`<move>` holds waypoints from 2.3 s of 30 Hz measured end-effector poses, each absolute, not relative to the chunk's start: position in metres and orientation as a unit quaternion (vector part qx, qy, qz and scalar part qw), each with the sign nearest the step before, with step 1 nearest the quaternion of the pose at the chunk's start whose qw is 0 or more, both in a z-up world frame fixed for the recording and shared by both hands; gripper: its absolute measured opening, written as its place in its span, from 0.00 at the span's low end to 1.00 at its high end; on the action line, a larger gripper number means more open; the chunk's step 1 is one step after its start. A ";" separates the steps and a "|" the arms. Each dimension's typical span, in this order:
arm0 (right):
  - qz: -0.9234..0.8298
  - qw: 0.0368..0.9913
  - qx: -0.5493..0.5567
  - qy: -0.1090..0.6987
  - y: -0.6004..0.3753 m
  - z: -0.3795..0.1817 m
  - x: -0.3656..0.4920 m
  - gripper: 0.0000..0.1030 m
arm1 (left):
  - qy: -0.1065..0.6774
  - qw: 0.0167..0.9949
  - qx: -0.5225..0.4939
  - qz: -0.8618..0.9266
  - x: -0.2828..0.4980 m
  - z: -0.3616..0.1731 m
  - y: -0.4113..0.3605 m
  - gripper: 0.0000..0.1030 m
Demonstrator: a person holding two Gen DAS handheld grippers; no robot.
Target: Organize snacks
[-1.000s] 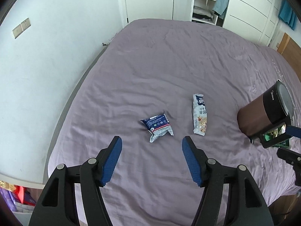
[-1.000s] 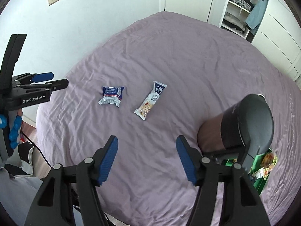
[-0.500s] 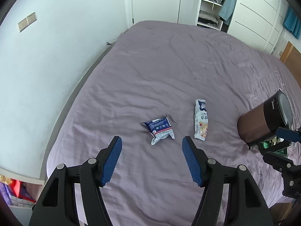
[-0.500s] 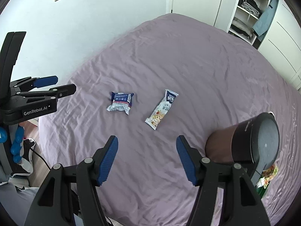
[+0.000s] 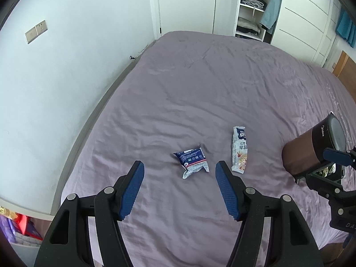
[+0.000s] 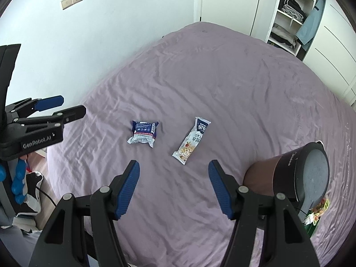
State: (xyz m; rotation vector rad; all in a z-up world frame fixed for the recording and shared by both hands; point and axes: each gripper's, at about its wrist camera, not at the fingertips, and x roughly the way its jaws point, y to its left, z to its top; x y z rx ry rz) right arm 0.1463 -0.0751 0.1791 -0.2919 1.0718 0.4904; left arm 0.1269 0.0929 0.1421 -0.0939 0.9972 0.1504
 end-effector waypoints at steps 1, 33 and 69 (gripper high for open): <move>0.228 0.822 -0.136 0.504 -0.075 0.180 0.147 0.80 | 0.479 0.874 -0.044 0.071 0.128 0.142 0.092 0.59; 0.160 0.864 -0.164 0.449 -0.089 0.203 0.141 0.99 | 0.504 0.861 -0.009 0.062 0.150 0.143 0.063 0.65; 0.158 0.862 -0.212 0.432 -0.093 0.224 0.125 0.99 | 0.521 0.852 0.011 0.051 0.146 0.136 0.048 0.65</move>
